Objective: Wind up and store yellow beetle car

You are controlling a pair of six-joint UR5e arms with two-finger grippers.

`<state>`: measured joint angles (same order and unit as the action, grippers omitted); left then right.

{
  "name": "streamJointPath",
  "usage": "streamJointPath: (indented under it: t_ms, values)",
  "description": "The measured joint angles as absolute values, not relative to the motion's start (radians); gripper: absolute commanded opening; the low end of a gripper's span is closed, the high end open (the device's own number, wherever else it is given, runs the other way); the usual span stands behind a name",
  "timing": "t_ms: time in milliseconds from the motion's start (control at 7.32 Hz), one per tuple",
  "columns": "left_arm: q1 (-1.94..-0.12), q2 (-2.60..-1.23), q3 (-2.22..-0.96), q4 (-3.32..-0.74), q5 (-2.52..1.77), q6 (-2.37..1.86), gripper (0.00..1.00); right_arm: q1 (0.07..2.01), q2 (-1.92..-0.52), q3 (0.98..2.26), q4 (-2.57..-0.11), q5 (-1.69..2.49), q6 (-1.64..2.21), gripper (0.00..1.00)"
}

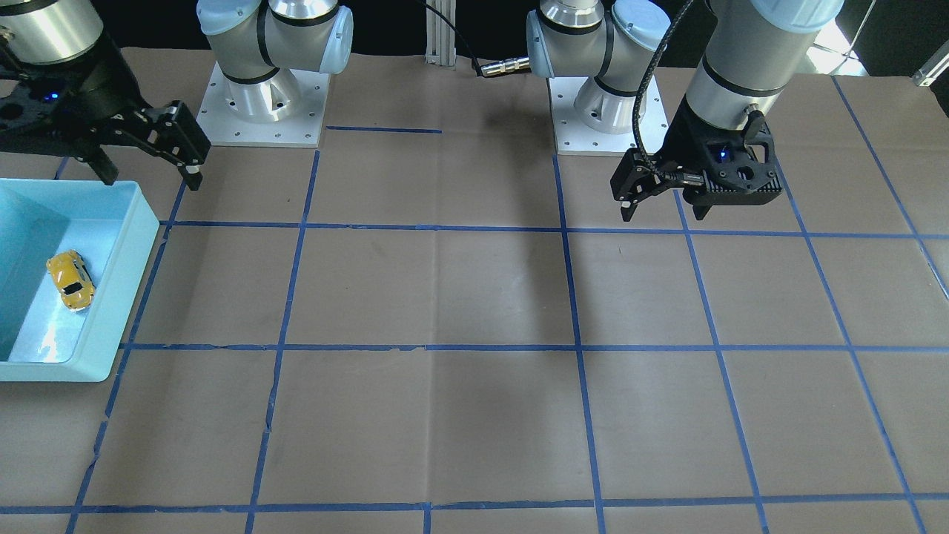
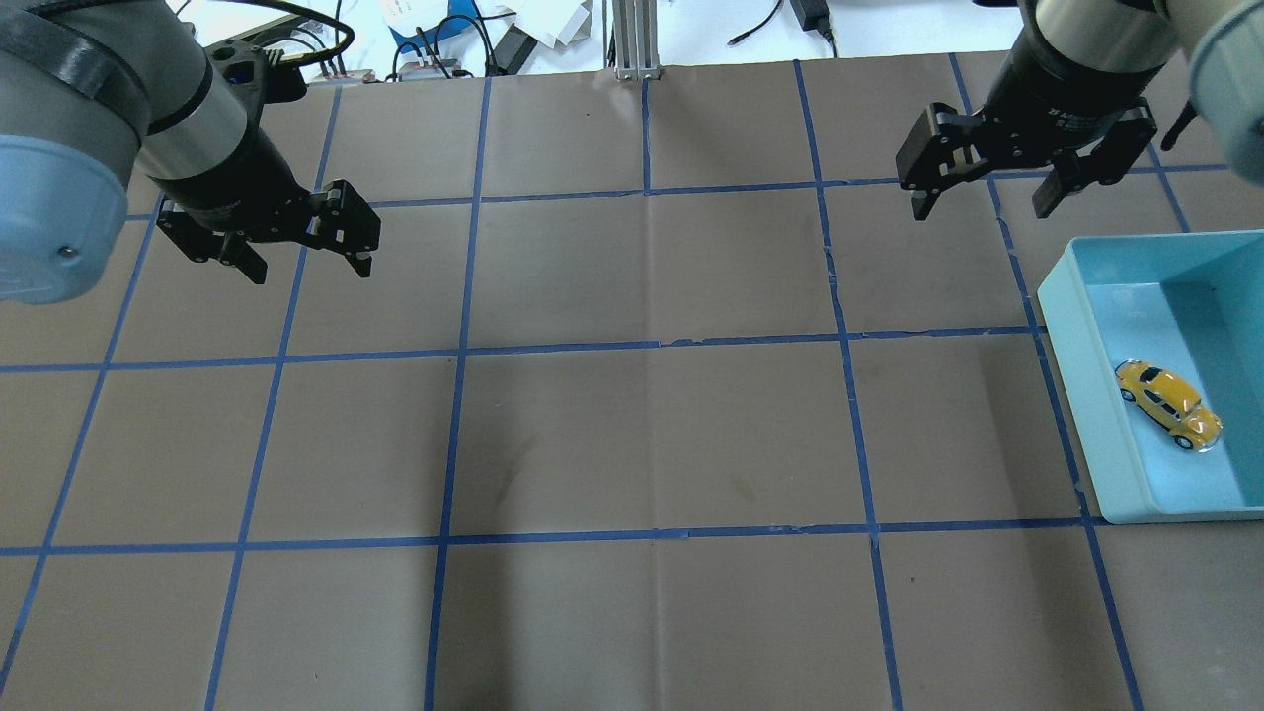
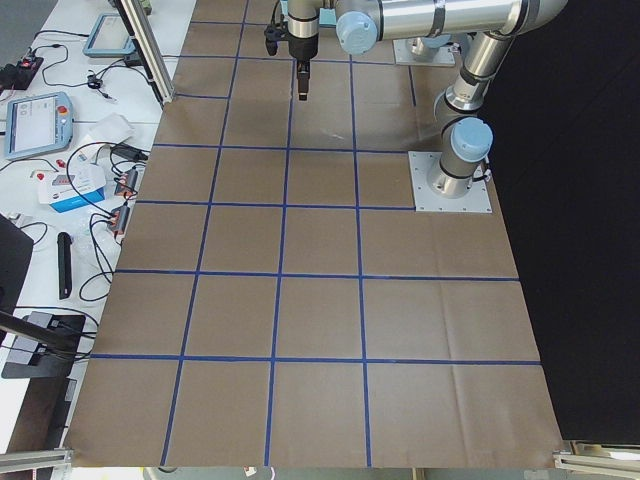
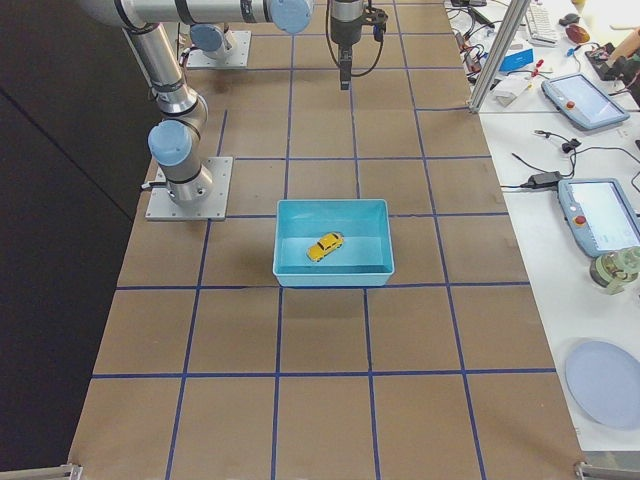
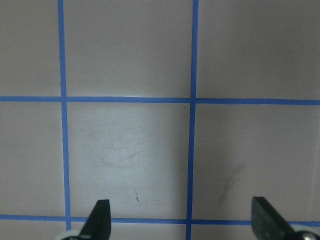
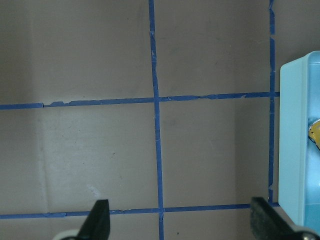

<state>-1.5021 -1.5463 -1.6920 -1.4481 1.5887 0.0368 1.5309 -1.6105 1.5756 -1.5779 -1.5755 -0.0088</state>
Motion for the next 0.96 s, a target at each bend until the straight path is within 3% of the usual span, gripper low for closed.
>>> streamJointPath:
  t_ms: [957]
  values:
    - [-1.500, -1.545, -1.691, -1.448, 1.589, 0.055, 1.00, 1.544, -1.613, 1.583, -1.578, -1.576, -0.003, 1.00]
